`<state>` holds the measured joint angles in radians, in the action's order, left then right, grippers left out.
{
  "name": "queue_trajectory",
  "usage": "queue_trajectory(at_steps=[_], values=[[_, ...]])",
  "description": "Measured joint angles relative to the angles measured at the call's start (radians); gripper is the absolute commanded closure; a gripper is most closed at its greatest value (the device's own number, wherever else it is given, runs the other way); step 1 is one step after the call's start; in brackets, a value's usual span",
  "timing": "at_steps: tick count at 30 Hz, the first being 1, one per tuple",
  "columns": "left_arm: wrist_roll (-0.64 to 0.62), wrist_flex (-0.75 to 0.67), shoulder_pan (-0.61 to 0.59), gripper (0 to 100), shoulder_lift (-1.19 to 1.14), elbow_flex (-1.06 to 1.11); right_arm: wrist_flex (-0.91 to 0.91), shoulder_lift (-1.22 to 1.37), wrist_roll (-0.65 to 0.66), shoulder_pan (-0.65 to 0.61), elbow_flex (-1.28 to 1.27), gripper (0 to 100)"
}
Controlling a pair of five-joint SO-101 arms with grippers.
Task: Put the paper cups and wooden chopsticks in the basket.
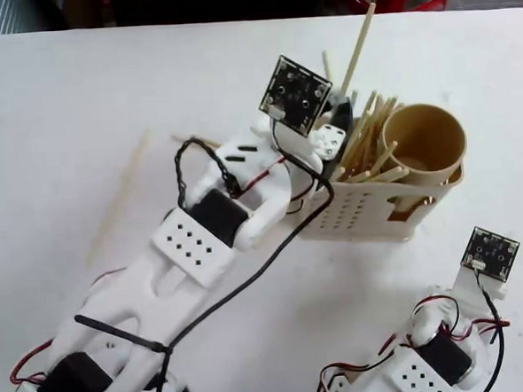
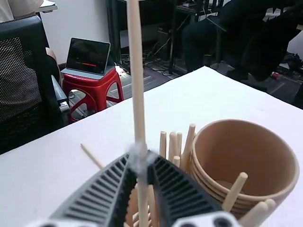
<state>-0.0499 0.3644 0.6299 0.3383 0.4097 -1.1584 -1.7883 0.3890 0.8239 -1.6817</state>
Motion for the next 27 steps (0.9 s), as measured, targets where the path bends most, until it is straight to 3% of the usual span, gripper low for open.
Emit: queue_trajectory(at_steps=[19,23,27], values=[[0.002,0.002,0.000,92,0.014,0.034,0.000,0.000,0.000,0.000,0.000,82.3],[0.006,0.080,-0.043,92,0.091,0.003,0.000,0.000,0.000,0.000,0.000,82.3],[0.006,0.199,-0.160,92,0.169,-0.077,0.000,0.000,0.000,0.000,0.000,82.3]])
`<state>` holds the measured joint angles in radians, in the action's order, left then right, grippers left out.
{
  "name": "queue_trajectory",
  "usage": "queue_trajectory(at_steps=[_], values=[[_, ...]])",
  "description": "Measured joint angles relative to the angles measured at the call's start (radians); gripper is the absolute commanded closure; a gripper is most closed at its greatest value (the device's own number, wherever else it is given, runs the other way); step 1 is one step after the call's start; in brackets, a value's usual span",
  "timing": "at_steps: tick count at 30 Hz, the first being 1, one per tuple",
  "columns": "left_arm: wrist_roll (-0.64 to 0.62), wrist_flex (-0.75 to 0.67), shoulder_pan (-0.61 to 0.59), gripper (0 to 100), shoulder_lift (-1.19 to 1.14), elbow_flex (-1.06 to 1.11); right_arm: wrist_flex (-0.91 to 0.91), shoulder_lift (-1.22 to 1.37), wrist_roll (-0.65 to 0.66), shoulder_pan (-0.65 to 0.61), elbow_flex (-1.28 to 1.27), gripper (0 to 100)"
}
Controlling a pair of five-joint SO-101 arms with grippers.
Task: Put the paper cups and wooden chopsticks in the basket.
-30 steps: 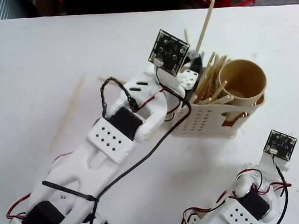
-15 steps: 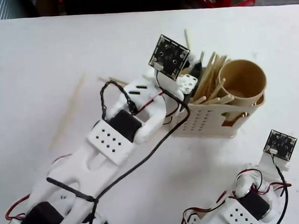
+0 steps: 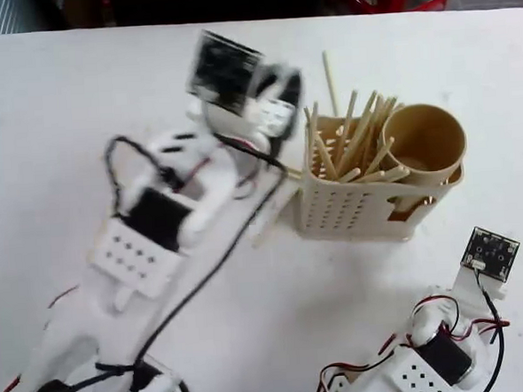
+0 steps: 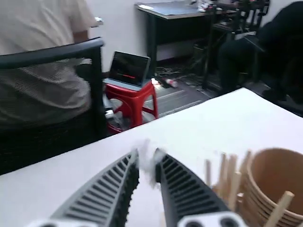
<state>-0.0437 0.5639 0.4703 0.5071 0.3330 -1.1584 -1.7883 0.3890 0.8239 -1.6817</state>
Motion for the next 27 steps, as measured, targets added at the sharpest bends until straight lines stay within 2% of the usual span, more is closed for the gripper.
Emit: queue_trajectory(at_steps=[5,10,14,19,27], values=[[0.034,0.204,-0.250,92,0.023,-0.087,0.000,0.000,0.000,0.000,0.000,82.3],[0.272,0.400,-0.516,92,0.023,-0.084,0.000,0.000,0.002,0.000,0.000,82.4],[0.431,0.456,-0.661,92,-0.063,-0.003,0.000,0.000,0.051,0.000,0.000,82.5],[0.500,0.462,-0.773,85,-0.278,0.015,0.000,0.000,0.060,0.000,0.000,82.5],[0.516,0.482,-0.778,83,-0.690,-0.170,0.000,0.000,0.060,0.000,0.000,82.6]])
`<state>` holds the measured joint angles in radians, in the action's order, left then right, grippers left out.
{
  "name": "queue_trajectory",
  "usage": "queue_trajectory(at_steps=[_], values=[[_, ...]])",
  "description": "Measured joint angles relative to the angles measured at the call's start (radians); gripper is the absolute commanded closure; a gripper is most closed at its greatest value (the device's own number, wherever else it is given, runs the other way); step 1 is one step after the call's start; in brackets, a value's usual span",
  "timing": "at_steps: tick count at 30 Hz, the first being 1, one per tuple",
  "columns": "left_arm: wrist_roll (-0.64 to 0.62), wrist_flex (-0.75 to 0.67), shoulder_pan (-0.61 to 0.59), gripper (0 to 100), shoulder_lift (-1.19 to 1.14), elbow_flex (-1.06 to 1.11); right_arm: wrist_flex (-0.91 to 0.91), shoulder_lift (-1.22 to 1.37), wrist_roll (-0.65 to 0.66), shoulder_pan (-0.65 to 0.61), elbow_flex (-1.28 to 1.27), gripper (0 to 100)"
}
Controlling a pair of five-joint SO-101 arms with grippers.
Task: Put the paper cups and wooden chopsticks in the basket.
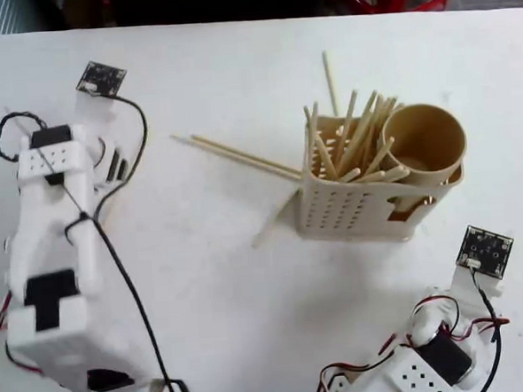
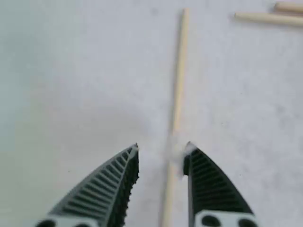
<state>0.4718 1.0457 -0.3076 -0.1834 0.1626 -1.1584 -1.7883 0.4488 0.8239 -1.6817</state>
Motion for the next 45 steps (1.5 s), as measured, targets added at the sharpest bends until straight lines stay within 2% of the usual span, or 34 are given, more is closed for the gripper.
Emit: queue_trajectory(at_steps=[9,13,16,23,28,32,37,41,45], values=[[-0.031,0.138,0.000,83,-0.404,-0.336,0.000,0.000,0.000,0.000,0.000,82.6],[-0.038,0.244,0.012,91,-0.537,-0.512,0.000,0.000,0.000,0.000,0.000,82.6],[-0.038,0.351,0.029,97,-0.621,-0.654,0.000,0.000,0.000,0.000,0.000,82.7],[-0.038,0.566,0.048,98,-0.776,-0.961,0.000,0.000,0.000,0.000,0.000,82.7],[-0.041,0.721,0.040,98,-0.790,-1.188,0.000,0.000,0.000,0.000,0.000,87.8],[-0.087,0.741,0.040,98,-0.747,-1.287,0.000,0.000,0.006,0.000,0.000,88.3],[-0.135,0.741,0.107,98,-0.516,-1.241,0.000,0.000,0.006,0.000,0.000,88.4],[-0.181,0.741,0.249,98,-0.247,-1.088,0.000,0.000,0.006,0.000,0.000,88.4],[-0.227,0.730,0.470,98,0.032,-0.970,0.000,0.000,0.006,0.000,0.000,89.1]])
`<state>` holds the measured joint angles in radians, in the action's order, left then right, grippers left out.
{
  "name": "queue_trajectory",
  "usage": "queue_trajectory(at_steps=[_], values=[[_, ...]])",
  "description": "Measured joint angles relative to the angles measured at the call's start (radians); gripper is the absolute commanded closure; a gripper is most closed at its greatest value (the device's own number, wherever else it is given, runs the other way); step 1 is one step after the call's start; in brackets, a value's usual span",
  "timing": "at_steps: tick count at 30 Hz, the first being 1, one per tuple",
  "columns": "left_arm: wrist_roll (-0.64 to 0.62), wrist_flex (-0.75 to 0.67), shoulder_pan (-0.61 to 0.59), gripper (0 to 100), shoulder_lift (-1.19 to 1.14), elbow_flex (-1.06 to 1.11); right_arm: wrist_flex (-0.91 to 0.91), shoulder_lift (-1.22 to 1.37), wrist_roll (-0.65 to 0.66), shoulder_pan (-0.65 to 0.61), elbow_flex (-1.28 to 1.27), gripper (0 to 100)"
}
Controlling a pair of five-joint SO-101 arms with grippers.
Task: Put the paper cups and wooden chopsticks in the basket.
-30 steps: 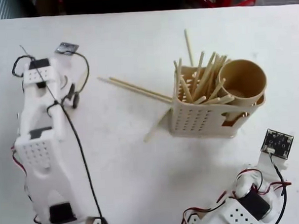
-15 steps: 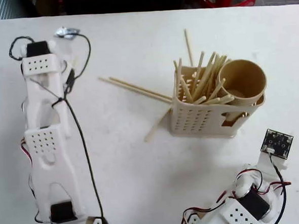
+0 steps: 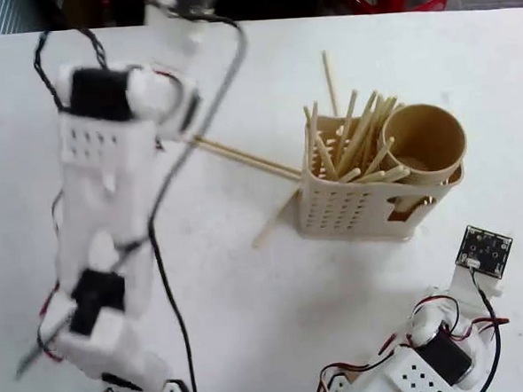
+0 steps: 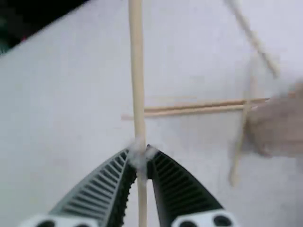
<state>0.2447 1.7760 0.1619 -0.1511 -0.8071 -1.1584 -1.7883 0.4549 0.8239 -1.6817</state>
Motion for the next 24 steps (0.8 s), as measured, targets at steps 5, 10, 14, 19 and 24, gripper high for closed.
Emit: queue_trajectory(at_steps=[5,10,14,19,24], values=[[-0.064,-0.144,0.281,98,0.226,0.057,0.000,0.000,0.000,0.000,0.000,92.6],[-0.138,-0.391,0.427,98,0.244,0.132,0.000,0.000,0.003,0.000,0.000,92.9],[-0.153,-0.621,0.491,98,0.244,0.216,0.000,0.000,0.003,0.000,0.000,93.0],[-0.153,-0.850,0.525,98,0.244,0.345,0.000,0.000,0.003,0.000,0.000,93.0],[-0.153,-0.922,0.540,98,0.244,0.414,0.000,0.000,0.003,0.000,0.000,93.0]])
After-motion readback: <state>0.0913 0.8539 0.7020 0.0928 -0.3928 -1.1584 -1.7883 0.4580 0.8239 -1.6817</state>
